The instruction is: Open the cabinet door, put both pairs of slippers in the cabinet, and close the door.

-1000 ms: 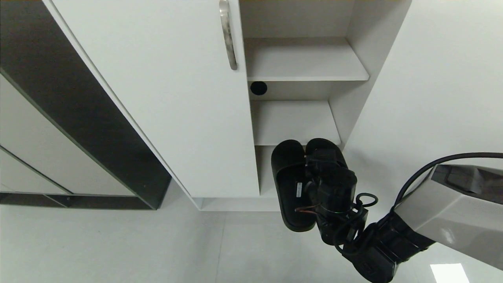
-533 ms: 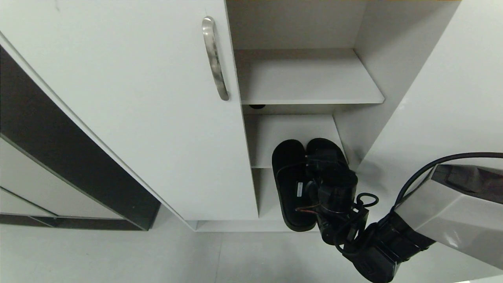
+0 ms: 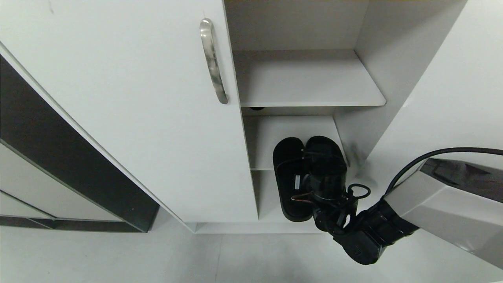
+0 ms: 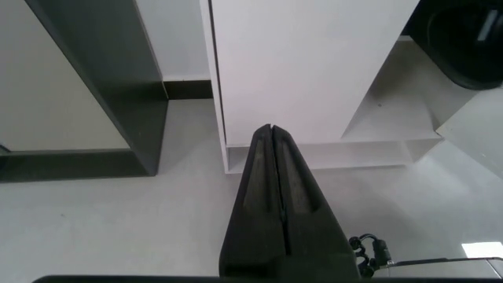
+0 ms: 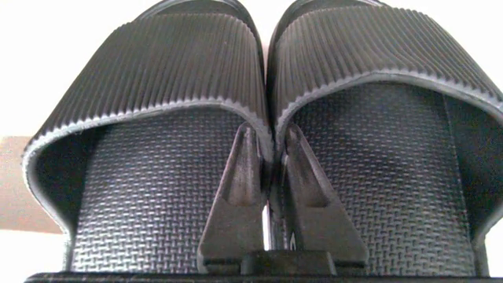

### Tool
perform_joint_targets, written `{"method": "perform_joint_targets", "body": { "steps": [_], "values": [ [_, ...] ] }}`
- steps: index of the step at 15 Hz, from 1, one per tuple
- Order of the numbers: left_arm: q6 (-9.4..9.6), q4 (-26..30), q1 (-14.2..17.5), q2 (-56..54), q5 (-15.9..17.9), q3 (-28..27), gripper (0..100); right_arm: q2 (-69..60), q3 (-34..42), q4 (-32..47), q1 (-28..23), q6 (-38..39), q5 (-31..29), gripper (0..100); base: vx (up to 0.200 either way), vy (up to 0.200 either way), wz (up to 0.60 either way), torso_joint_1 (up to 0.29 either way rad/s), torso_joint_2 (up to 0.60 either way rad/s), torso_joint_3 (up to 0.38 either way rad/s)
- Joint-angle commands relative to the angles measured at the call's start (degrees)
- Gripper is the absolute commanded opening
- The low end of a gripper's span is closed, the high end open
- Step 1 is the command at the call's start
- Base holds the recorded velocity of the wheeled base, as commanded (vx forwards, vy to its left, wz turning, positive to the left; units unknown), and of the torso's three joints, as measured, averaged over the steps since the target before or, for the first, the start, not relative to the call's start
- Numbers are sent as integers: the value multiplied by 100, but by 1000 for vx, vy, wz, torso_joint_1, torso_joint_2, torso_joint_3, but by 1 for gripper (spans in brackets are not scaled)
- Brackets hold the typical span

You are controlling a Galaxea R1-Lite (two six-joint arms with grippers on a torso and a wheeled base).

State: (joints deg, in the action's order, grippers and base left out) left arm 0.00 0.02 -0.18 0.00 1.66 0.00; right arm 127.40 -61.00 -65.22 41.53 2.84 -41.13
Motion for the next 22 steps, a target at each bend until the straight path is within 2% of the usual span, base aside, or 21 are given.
{"method": "perform_joint_targets", "body": {
  "steps": [1, 5, 8, 16, 22],
  "values": [
    [0, -2, 1, 9, 1, 0, 0, 390, -870, 422, -269, 6, 9, 0, 0, 0, 0, 0, 0, 0],
    [0, -2, 1, 0, 1, 0, 0, 786, -2074, 1108, -488, 6, 17, 0, 0, 0, 0, 0, 0, 0],
    [0, -2, 1, 9, 1, 0, 0, 821, -2575, 1292, -664, 15, 17, 0, 0, 0, 0, 0, 0, 0],
    [-26, -2, 1, 9, -25, 0, 0, 786, -3304, 1943, -629, 6, 167, 0, 0, 0, 0, 0, 0, 0],
    [-9, -2, 1, 0, -25, 0, 0, 909, -3559, 2294, -646, 6, 299, 0, 0, 0, 0, 0, 0, 0]
  ]
}}
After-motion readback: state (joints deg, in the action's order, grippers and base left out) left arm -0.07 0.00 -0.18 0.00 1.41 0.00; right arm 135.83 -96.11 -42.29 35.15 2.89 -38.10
